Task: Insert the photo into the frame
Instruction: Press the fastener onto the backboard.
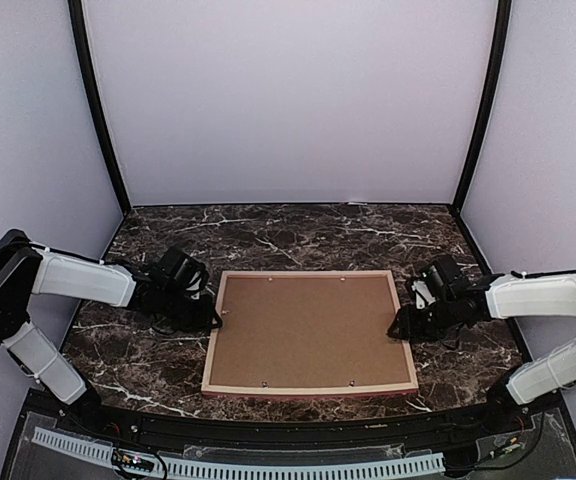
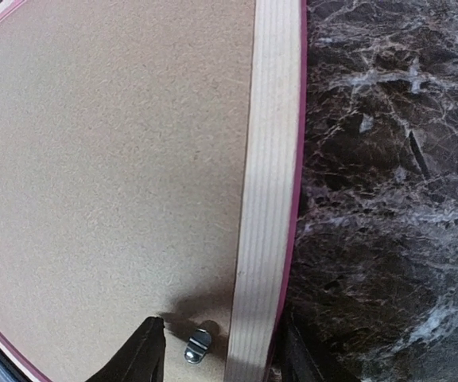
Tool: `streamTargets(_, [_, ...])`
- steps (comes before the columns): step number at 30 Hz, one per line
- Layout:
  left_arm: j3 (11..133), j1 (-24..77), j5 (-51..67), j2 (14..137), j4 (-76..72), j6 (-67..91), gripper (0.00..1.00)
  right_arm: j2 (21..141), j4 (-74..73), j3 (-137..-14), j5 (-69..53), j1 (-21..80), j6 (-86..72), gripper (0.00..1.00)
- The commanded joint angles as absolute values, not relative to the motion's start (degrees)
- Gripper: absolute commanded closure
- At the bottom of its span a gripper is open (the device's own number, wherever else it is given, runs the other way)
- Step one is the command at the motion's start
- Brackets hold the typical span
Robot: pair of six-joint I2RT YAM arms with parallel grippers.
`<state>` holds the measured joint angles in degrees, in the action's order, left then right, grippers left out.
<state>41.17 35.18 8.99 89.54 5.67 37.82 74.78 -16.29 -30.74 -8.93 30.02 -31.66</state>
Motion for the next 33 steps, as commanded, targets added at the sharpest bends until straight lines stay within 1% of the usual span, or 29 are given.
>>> streamTargets(1, [39.9,35.9,8.9,90.4,8.9,37.1,0.79,76.3,-15.1,-31.5,-7.9,30.4,-31.3,0.51])
streamTargets(3, [40.0,35.9,9.2,90.5,8.8,37.2,0.79,76.9,-15.4,-31.9,-7.9,30.4,-31.2,0.54])
streamTargets(9, [40.4,35.9,9.2,90.9,9.0,36.8,0.79,77.8,-16.0,-32.6,-7.4,30.4,-30.8,0.60])
streamTargets(15, [40.4,35.9,9.6,91.3,8.7,36.6,0.79,78.9,-16.5,-32.9,-7.3,30.4,-29.9,0.63])
streamTargets(21, [40.3,35.9,9.5,91.1,9.1,36.6,0.79,79.2,-17.6,-33.4,-7.8,30.3,-28.3,0.65])
streamTargets(33, [39.6,35.9,9.3,90.5,9.0,36.8,0.80,80.0,-18.7,-33.4,-11.0,30.3,-25.7,0.66])
